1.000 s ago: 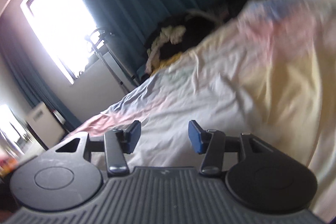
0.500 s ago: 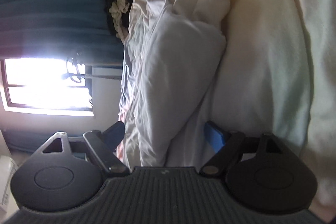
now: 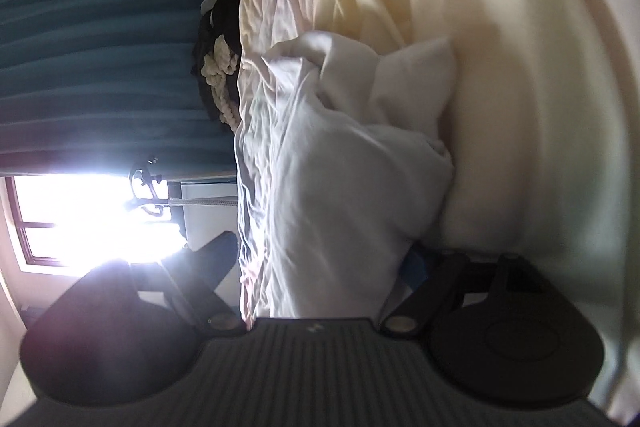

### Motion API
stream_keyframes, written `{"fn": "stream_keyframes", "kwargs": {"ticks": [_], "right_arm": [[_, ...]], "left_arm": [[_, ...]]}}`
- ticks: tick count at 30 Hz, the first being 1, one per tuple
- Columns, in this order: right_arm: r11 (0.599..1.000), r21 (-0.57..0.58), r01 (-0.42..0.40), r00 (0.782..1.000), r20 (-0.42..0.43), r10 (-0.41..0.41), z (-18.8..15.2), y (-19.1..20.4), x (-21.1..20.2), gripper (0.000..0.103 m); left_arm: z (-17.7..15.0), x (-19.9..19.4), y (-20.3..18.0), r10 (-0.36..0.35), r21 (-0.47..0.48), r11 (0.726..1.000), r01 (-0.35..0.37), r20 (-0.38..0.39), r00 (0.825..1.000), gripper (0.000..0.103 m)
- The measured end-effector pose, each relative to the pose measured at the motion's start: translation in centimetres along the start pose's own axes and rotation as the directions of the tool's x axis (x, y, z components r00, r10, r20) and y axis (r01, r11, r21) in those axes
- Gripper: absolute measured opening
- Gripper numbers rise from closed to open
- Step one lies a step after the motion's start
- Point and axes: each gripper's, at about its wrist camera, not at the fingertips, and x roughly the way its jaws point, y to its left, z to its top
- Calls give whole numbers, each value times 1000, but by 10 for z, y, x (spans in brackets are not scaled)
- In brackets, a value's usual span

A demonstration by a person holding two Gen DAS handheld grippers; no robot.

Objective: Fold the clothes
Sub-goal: 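Roll both tools and pinch the white shirt bundle with both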

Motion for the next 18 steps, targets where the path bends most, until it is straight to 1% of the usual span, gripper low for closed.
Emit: {"fn": "stream_keyframes", "kwargs": {"ticks": [3, 4, 5, 7, 8, 9, 11, 13, 16, 18], "right_arm": [[1000, 27, 4, 1000, -15, -3, 12, 1, 10, 85], [999, 36, -5, 1000, -19, 5, 16, 2, 12, 85], [999, 32, -22, 1000, -19, 23, 18, 5, 13, 85], [997, -20, -74, 997, -13, 74, 19, 8, 12, 85], [995, -43, -91, 996, -7, 91, 19, 9, 11, 85], [993, -53, -101, 995, -2, 101, 19, 9, 11, 85], [995, -41, -93, 996, 0, 93, 20, 5, 14, 84], [996, -53, -70, 998, -4, 70, 22, 3, 18, 80], [995, -85, -48, 999, 0, 48, 22, 3, 23, 77], [995, -86, -53, 999, 8, 54, 21, 3, 22, 76]], "left_arm": [[7, 6, -6, 1, -22, 1000, -1, -1, 1000, 98], [8, 6, -8, -5, -26, 1000, 4, -1, 1000, 95], [9, 7, -9, -10, -26, 1000, 10, -2, 1000, 89], [6, 5, -11, -16, -3, 1000, 16, -6, 1000, 79], [5, 5, -11, -16, 8, 1000, 16, -8, 1000, 71], [5, 5, -12, -5, 18, 1000, 5, -7, 1000, 68], [6, 10, -13, 16, 44, 999, -15, -8, 1000, 68], [8, 14, -9, 34, 49, 998, -34, -14, 999, 69], [11, 19, -5, 34, 34, 999, -33, -12, 999, 69], [10, 19, -5, 32, 40, 999, -32, -11, 999, 69]]}}
